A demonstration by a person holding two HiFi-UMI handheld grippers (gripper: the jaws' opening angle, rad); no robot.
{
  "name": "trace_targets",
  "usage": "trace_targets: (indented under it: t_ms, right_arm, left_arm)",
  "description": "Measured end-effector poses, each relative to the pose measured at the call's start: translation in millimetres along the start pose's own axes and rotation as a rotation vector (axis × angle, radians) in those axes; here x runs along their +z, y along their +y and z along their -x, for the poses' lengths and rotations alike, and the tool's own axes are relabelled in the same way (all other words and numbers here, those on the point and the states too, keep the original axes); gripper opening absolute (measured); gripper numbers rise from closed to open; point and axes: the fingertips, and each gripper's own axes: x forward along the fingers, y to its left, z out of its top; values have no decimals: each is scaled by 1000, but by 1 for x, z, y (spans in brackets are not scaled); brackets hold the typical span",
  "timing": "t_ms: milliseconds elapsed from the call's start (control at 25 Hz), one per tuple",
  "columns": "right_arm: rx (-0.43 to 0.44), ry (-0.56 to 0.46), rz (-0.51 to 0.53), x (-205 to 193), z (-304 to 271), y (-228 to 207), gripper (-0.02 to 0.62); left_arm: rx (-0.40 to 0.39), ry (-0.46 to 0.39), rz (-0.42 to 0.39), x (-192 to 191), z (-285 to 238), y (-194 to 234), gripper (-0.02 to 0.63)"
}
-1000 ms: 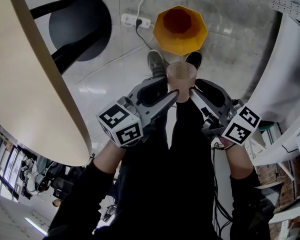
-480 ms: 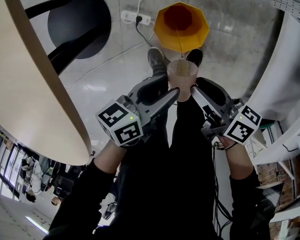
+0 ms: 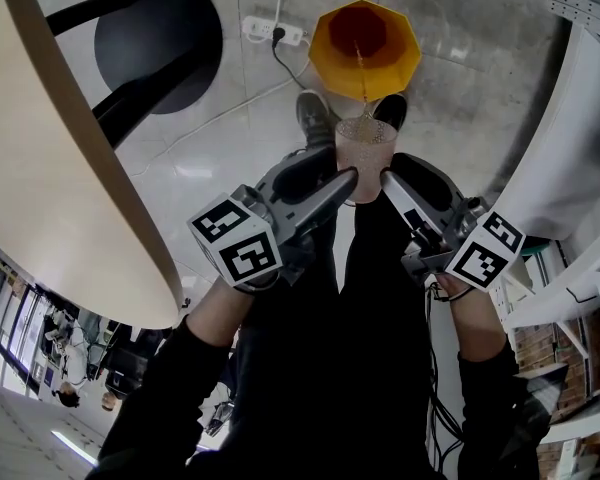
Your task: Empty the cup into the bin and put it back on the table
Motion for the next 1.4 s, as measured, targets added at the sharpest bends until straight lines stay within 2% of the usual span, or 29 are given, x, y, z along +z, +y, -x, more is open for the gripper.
trace_targets:
  t_ms: [320,480,600,1040,1400]
  right_arm:
    - [-16,2,18,1,1,0,153]
    - [-21,-17,9,6,3,2,153]
    - [-36,-23,6,9,4,4,153]
    - [-35,-26,42,7,24,12,153]
    - [-2,-49,69,8,50,33,153]
  left_arm:
    - [-20,-5,128,-7,0,4,207]
    - [-46,-25,223,-5,-2,5,207]
    - [-59,-38,256,-2,-4,4,206]
    - [-69,-34,253,-13,-5,-14,206]
    - [-75,-37,176,-22,2,-47,206]
